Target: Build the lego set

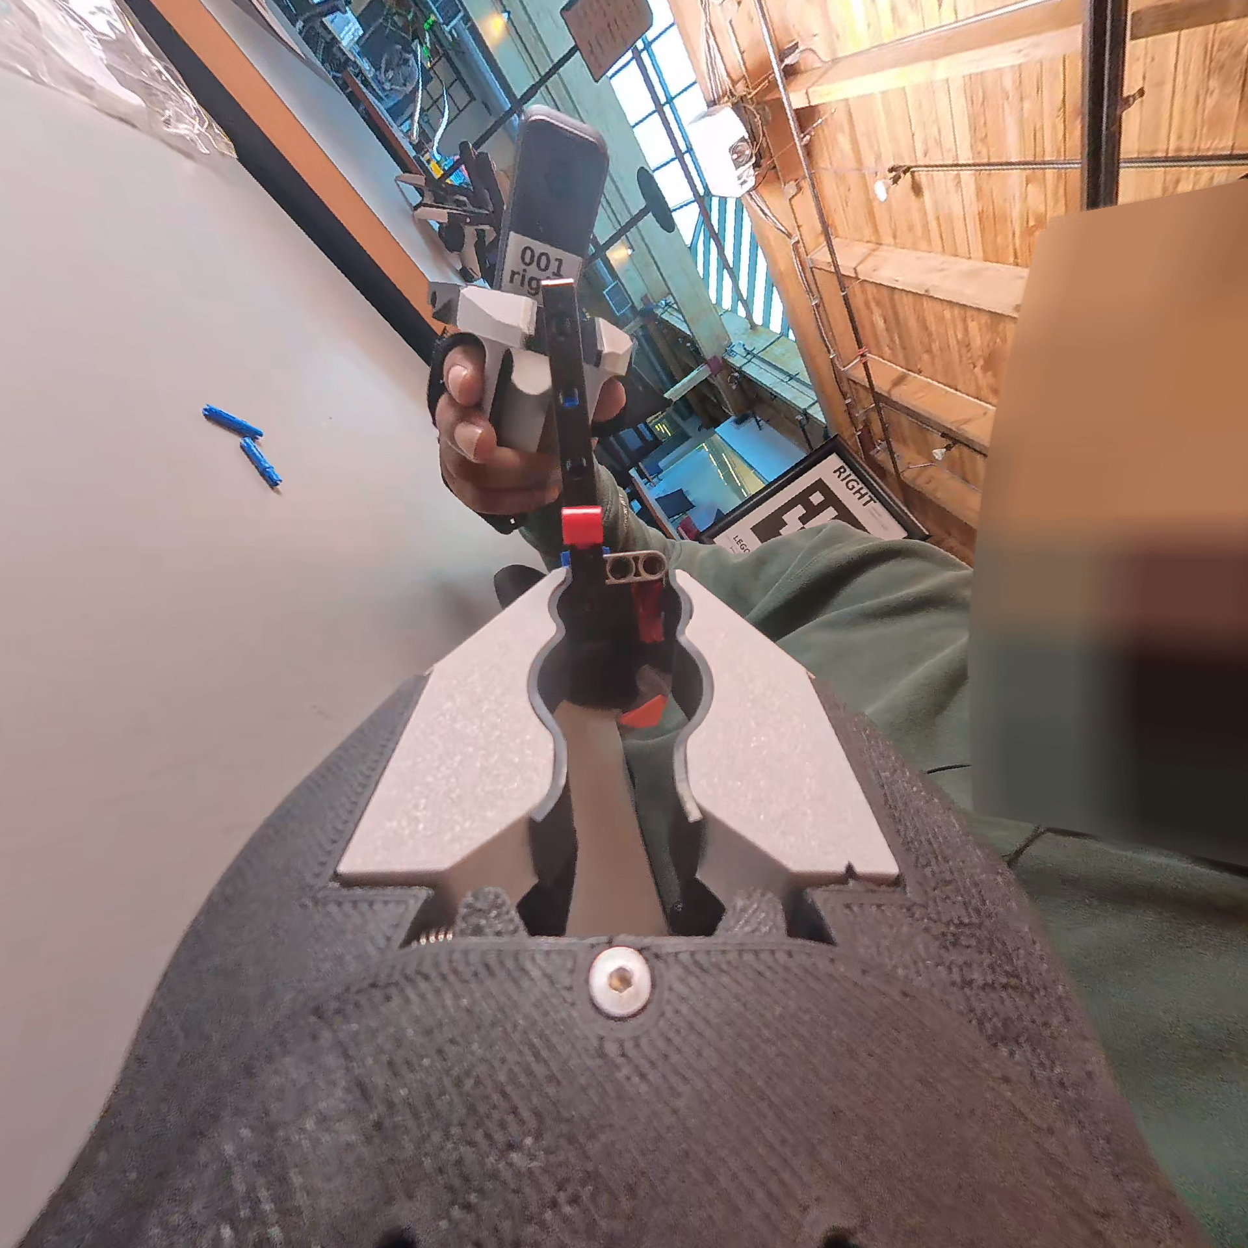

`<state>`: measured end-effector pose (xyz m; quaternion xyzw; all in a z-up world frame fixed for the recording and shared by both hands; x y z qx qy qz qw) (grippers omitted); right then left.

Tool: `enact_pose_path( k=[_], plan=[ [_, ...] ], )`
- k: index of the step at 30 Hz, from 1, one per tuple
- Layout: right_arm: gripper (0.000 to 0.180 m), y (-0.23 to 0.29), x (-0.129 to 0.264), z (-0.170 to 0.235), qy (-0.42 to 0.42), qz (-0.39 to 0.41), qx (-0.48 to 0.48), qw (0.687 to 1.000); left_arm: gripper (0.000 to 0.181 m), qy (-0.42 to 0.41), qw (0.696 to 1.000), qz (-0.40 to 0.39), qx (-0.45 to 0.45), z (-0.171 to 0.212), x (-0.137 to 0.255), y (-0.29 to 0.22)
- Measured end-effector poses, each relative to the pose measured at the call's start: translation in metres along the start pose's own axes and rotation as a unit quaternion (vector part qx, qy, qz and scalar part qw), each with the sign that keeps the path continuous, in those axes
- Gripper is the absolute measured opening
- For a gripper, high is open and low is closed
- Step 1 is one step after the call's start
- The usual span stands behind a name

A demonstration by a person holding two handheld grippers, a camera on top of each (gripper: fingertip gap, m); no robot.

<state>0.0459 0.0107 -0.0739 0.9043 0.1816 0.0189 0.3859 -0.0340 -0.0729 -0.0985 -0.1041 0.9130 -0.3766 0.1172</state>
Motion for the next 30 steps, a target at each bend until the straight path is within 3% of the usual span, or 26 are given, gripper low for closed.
enact_pose_path(
  k=[13,24,27,30],
  plan=[
    [0.018,-0.006,0.004,0.005,0.001,-0.019,-0.027,0.999,0.024,-0.020,0.999,0.023,0.030,-0.002,0.003,0.000],
    [0.016,0.006,-0.007,0.027,0.056,-0.042,-0.006,0.998,0.024,-0.035,0.998,0.034,0.032,-0.004,0.004,0.001],
    [0.012,0.010,-0.012,0.029,0.053,-0.022,0.033,0.998,0.024,-0.038,0.999,0.031,0.024,-0.004,0.003,0.001],
    [0.010,0.009,-0.015,0.026,0.043,0.040,0.138,0.989,0.024,-0.043,0.998,0.034,0.014,-0.006,0.003,-0.002]
  ],
)
Point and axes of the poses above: each gripper's, where its closed fingertips meet, x back along the fingers, z out of its underside, y = z × x across the jaws, the point moved 3 cm from there along x, back along the fingers, and after that the axes turned 8 degrees about -x, right-handed, at the moved point
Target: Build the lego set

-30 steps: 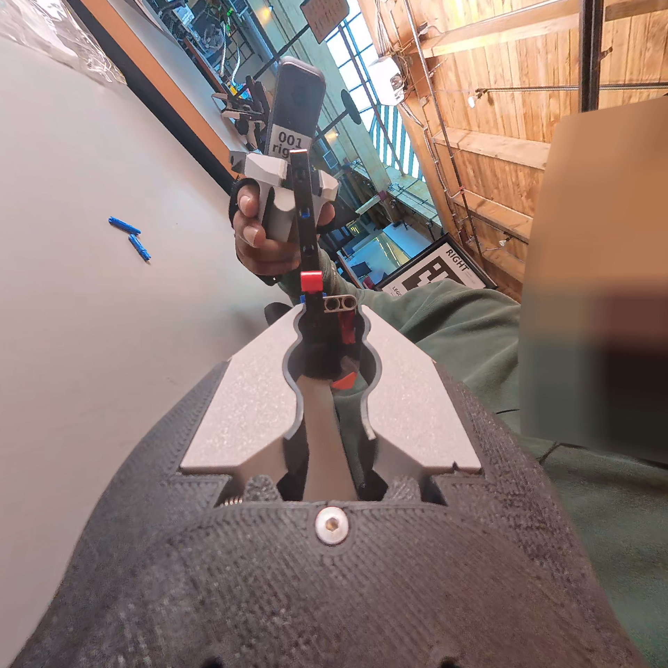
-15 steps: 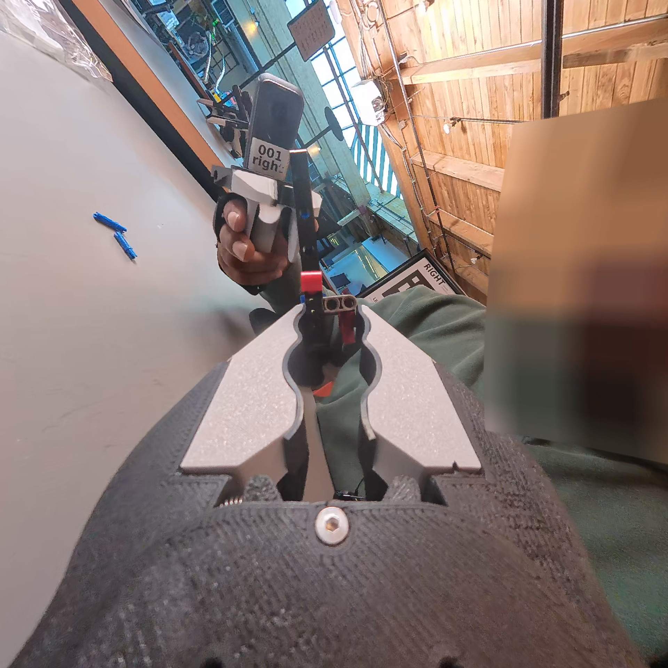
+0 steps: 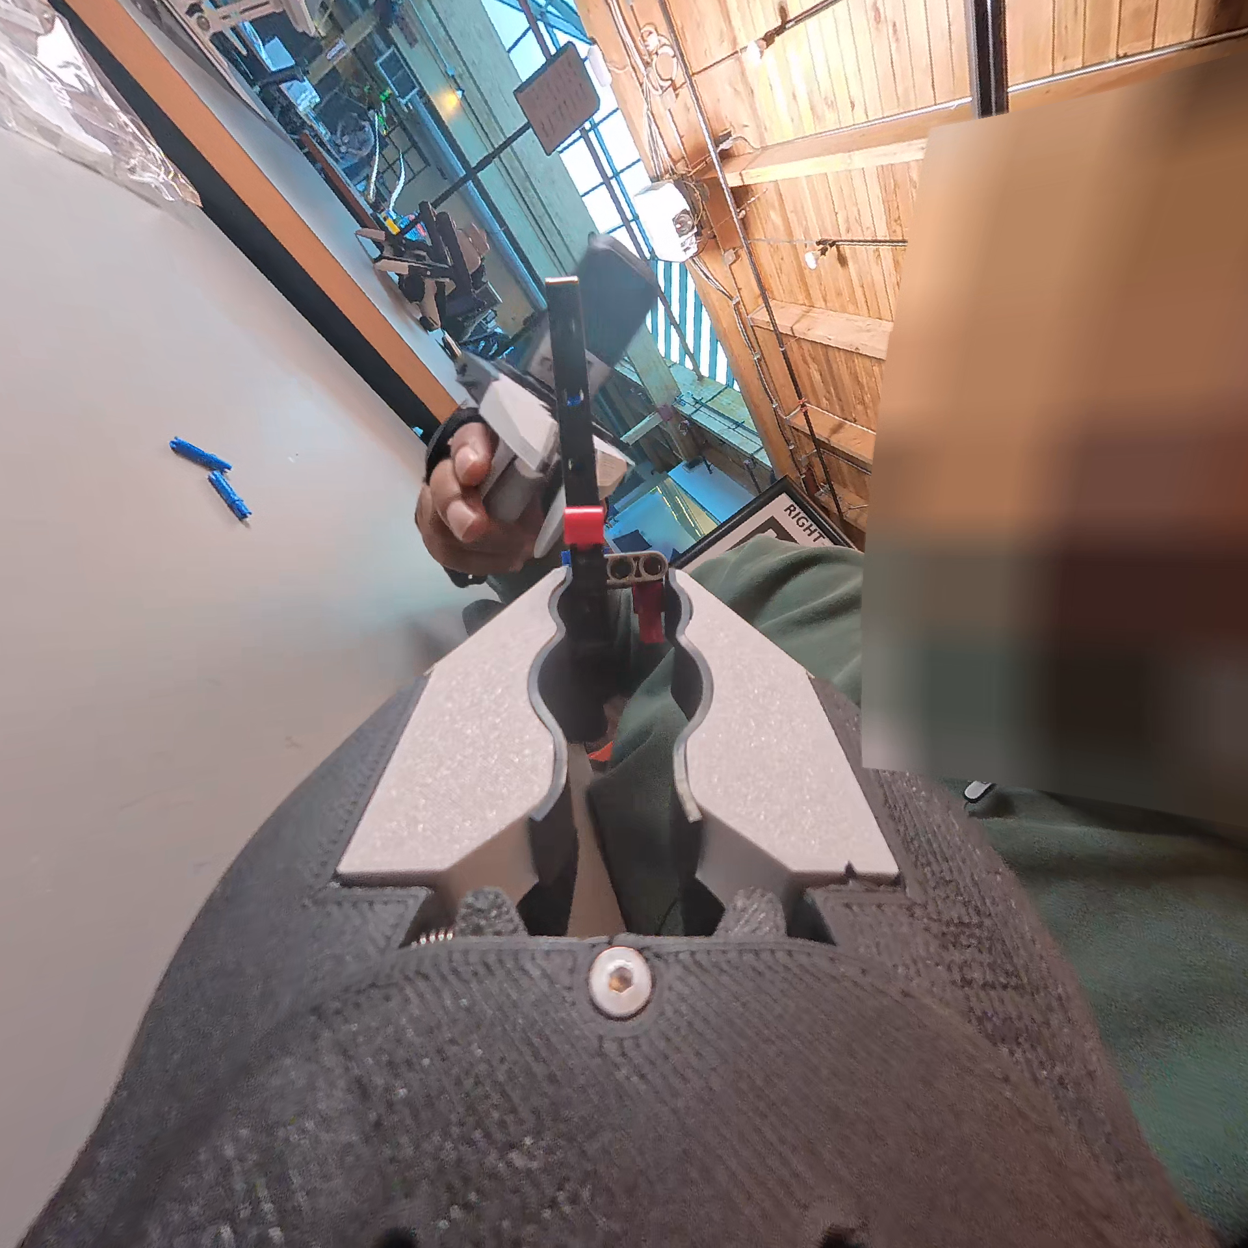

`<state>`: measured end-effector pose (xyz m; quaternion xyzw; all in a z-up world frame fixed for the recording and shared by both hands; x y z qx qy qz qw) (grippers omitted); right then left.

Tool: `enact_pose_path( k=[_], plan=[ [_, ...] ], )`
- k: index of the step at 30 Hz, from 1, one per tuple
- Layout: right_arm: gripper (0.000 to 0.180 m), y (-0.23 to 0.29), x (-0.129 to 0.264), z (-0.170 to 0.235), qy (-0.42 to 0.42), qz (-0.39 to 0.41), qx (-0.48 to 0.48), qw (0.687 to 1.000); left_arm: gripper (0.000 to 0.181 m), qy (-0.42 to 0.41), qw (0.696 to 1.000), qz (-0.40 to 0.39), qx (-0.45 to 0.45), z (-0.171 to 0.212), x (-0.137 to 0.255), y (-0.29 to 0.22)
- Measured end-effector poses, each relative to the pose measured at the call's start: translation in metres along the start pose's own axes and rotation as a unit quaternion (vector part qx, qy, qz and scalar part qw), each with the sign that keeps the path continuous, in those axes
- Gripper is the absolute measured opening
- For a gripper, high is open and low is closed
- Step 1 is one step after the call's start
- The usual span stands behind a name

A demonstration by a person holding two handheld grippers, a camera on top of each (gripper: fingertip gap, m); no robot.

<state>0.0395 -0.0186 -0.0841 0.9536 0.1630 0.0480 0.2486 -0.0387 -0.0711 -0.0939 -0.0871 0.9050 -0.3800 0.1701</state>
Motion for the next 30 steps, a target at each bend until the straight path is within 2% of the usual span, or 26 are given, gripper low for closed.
enact_pose_path(
  k=[6,11,14,18,22,25,30],
  plan=[
    [0.006,0.009,-0.001,-0.007,-0.012,0.110,0.223,0.969,0.023,-0.009,1.000,0.009,-0.010,-0.001,0.000,-0.002],
    [0.005,0.014,0.000,-0.009,-0.019,0.158,0.339,0.927,0.023,-0.007,0.999,0.005,-0.036,-0.001,-0.002,-0.005],
    [0.002,0.013,0.001,-0.009,-0.024,0.175,0.380,0.908,0.023,0.005,0.996,-0.032,-0.084,-0.002,-0.005,-0.007],
    [0.002,0.009,0.007,-0.010,-0.052,0.109,0.271,0.955,0.024,0.056,0.971,-0.117,-0.199,-0.001,-0.013,-0.012],
    [0.002,0.002,0.008,-0.008,-0.061,0.043,0.140,0.987,0.023,0.086,0.950,-0.173,-0.246,0.000,-0.016,-0.013],
    [0.002,-0.002,0.008,-0.006,-0.065,-0.007,0.036,0.997,0.023,0.095,0.943,-0.193,-0.253,0.000,-0.016,-0.012],
    [0.002,-0.006,0.007,-0.004,-0.070,-0.043,-0.030,0.996,0.023,0.110,0.930,-0.218,-0.275,0.000,-0.017,-0.012]
  ],
)
Point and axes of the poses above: each gripper's, where its closed fingertips meet, x back along the fingers, z out of its underside, y = z × x across the jaws, the point moved 3 cm from there along x, back along the fingers, and after that the axes turned 8 degrees about -x, right-handed, at the moved point
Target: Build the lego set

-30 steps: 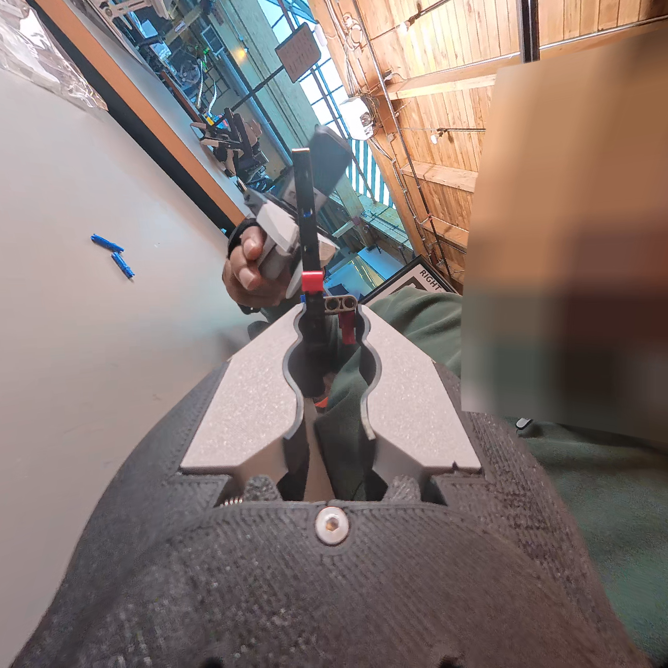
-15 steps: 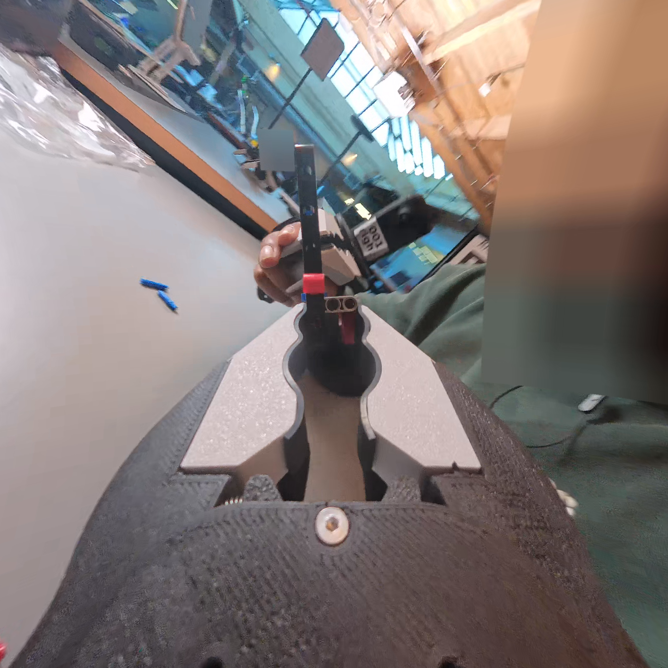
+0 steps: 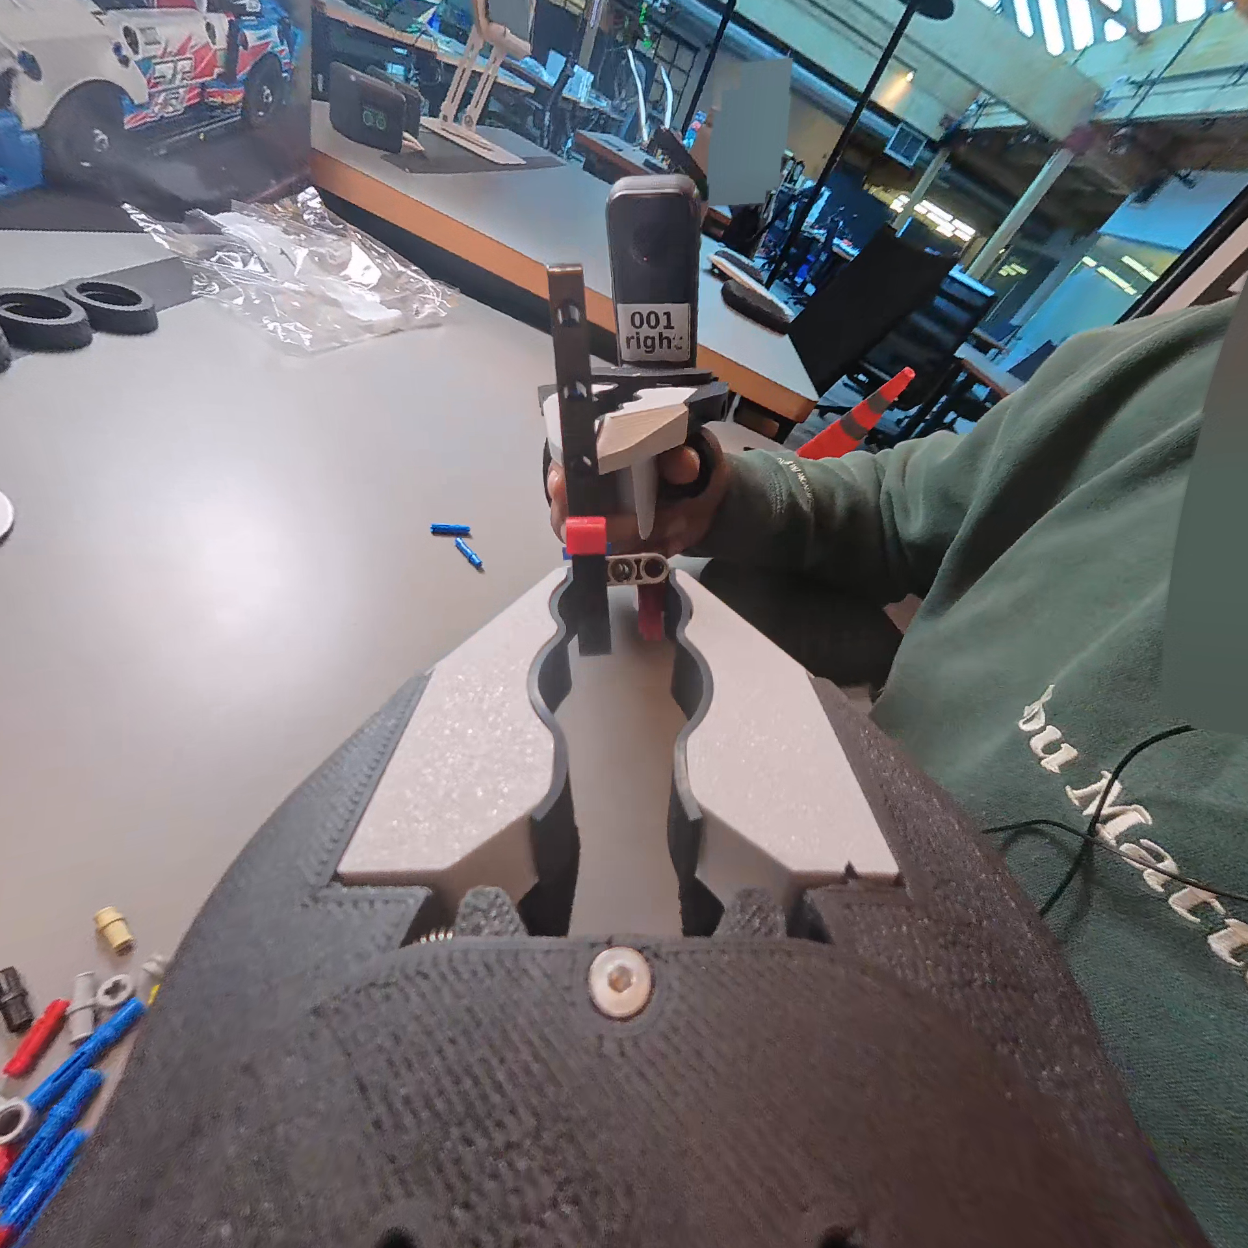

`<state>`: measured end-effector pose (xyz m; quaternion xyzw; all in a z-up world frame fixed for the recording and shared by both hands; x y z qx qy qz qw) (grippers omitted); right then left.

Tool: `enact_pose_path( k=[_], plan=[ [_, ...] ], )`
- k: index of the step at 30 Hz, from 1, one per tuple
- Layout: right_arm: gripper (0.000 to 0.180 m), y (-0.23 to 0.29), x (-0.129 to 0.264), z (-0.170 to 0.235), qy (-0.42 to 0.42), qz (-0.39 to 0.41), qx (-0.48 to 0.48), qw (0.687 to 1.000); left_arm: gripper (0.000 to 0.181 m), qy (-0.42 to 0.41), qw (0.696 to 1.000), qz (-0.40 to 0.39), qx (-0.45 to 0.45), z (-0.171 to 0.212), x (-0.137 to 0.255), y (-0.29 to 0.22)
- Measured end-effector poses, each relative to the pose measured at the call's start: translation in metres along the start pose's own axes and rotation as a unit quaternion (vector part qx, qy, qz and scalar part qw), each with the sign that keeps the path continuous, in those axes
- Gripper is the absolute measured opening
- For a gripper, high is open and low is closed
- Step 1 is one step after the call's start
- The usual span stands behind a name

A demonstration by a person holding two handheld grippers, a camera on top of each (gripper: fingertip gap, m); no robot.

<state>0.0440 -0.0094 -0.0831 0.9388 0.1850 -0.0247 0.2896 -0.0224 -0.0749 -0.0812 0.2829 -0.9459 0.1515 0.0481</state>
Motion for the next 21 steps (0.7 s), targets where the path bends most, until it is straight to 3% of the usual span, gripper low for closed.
enact_pose_path(
  k=[21],
  plan=[
    [0.006,-0.0100,-0.0001,0.0067,0.019,0.031,0.025,0.999,0.024,0.030,0.998,-0.035,-0.035,0.0065,-0.0017,0.0055]
  ],
)
Point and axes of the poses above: each gripper's, where its closed fingertips meet, x back along the fingers, z out of its underside, y = z × x across the jaws, the point moved 3 cm from there along x, back along the fingers, and after that the axes turned 8 degrees about -x, right-handed, at the moved point
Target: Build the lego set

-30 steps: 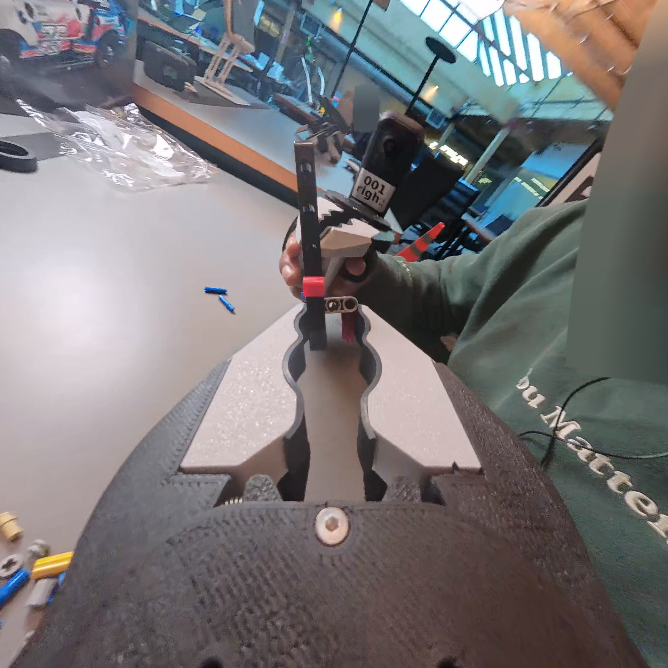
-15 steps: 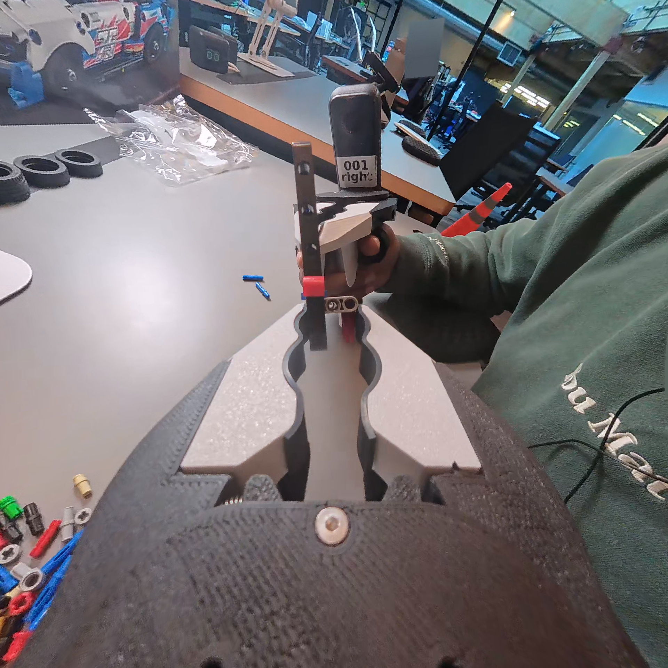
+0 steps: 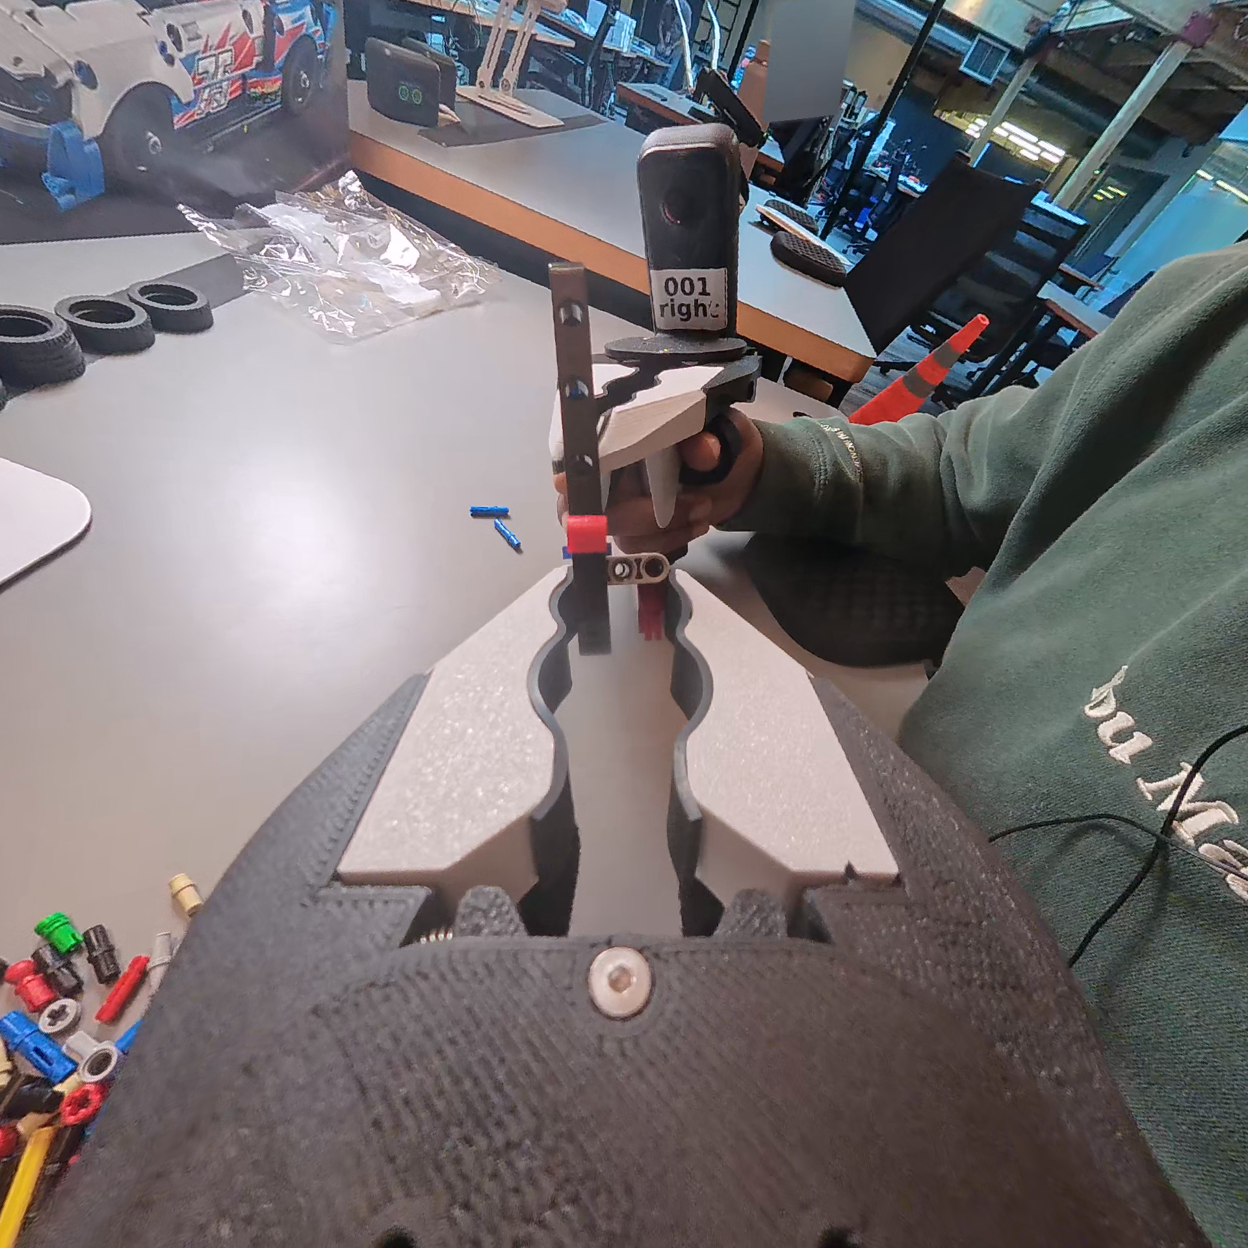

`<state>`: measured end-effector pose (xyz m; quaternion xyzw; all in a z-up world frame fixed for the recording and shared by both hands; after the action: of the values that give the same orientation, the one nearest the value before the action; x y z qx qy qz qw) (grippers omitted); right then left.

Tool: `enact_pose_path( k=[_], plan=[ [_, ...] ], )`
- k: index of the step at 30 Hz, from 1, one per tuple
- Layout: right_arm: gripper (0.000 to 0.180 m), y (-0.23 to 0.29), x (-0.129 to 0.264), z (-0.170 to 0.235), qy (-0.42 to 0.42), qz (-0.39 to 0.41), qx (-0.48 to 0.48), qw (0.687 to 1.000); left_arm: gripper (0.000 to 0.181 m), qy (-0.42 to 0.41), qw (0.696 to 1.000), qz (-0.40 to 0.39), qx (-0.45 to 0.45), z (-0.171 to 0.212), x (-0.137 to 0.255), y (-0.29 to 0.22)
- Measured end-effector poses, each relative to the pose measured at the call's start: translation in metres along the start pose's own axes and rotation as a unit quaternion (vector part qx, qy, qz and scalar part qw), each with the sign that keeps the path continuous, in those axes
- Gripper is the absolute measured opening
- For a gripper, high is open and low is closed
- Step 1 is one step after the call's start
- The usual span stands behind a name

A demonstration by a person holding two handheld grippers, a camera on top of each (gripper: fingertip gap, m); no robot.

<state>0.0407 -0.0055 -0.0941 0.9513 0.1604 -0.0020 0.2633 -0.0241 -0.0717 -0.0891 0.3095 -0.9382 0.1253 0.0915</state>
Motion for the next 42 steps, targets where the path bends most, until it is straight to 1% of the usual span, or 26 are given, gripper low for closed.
enact_pose_path(
  k=[5,10,13,16,17,18,20,23,28,31,35,38,40,42],
  plan=[
    [0.013,-0.003,0.004,-0.003,0.000,0.006,0.002,1.000,0.024,0.009,1.000,-0.002,0.000,0.002,-0.001,0.000],
    [0.023,-0.005,0.012,-0.015,-0.012,0.018,0.016,1.000,0.024,0.022,1.000,0.003,0.009,0.008,-0.003,0.001],
    [0.027,-0.002,0.009,-0.015,0.015,0.036,0.066,0.997,0.024,0.054,0.998,0.012,0.011,0.021,-0.008,0.002],
    [0.029,-0.002,0.002,0.000,0.078,0.057,0.118,0.988,0.024,0.094,0.995,0.027,0.005,0.038,-0.015,0.001],
    [0.029,-0.003,0.001,0.006,0.099,0.063,0.131,0.984,0.024,0.100,0.994,0.031,0.000,0.041,-0.016,0.000],
    [0.025,-0.003,0.001,0.011,0.114,0.065,0.138,0.982,0.024,0.107,0.994,0.039,-0.005,0.044,-0.018,-0.001],
    [0.008,-0.003,0.001,0.018,0.131,0.061,0.144,0.979,0.024,0.117,0.992,0.046,-0.013,0.049,-0.019,-0.002],
    [0.007,-0.004,0.004,0.021,0.142,0.061,0.157,0.975,0.024,0.104,0.993,0.054,-0.009,0.050,-0.019,-0.001],
    [0.007,-0.010,0.008,0.020,0.118,0.047,0.114,0.985,0.024,0.038,0.998,0.057,0.015,0.036,-0.011,0.007],
    [0.007,-0.015,0.010,0.029,0.141,0.048,0.118,0.982,0.023,0.022,0.998,0.052,0.021,0.033,-0.008,0.011],
    [0.007,-0.019,0.012,0.042,0.185,0.056,0.145,0.970,0.023,0.045,0.998,0.051,-0.002,0.041,-0.010,0.011],
    [0.007,-0.020,0.014,0.052,0.220,0.058,0.162,0.960,0.023,0.082,0.995,0.058,-0.025,0.054,-0.014,0.009],
    [0.008,-0.022,0.014,0.062,0.251,0.064,0.183,0.948,0.024,0.111,0.991,0.061,-0.052,0.064,-0.016,0.007],
    [0.007,-0.022,0.014,0.067,0.266,0.068,0.209,0.939,0.024,0.115,0.989,0.062,-0.071,0.065,-0.015,0.006]
  ],
)
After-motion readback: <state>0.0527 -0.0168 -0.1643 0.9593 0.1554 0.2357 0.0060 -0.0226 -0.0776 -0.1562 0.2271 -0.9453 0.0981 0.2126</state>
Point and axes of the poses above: each gripper's, where its closed fingertips meet, x back along the fingers, z out of its underside, y = z × x across the jaws, the point moved 3 cm from there along x, back along the fingers, and after that the axes turned 8 degrees about -x, right-handed, at the moved point
